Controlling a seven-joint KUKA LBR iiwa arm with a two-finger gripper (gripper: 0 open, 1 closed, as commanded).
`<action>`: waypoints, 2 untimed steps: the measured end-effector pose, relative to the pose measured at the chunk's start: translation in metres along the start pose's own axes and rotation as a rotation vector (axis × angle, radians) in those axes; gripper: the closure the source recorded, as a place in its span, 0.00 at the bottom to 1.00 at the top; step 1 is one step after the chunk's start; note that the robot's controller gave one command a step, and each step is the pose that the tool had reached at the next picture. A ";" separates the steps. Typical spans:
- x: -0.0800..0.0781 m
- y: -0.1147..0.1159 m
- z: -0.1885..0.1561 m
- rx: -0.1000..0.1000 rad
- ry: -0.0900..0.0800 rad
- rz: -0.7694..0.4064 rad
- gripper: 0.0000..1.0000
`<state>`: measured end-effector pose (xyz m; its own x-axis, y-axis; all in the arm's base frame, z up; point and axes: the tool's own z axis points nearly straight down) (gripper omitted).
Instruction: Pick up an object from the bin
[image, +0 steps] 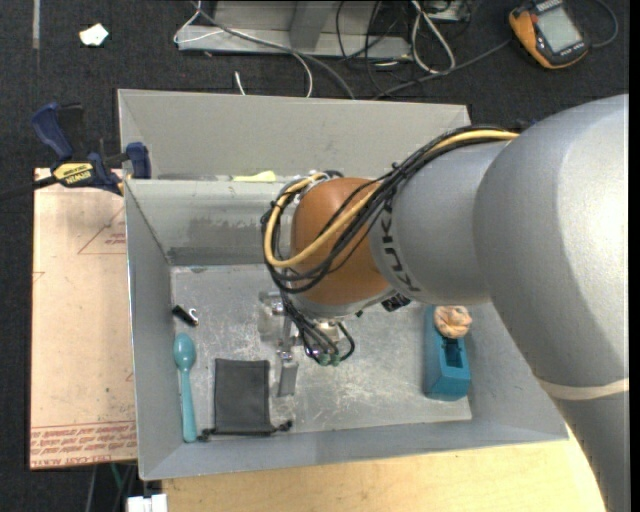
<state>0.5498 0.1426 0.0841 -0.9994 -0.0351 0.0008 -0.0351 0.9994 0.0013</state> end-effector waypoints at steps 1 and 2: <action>0.012 0.008 0.010 -0.002 -0.003 -0.033 0.00; 0.036 0.038 0.010 -0.003 0.003 0.018 1.00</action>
Offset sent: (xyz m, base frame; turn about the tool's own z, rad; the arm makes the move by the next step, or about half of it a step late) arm -0.0373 0.0364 -0.0096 0.0180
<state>0.5125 0.1798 0.0743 -0.9998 -0.0172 0.0035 -0.0172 0.9998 0.0043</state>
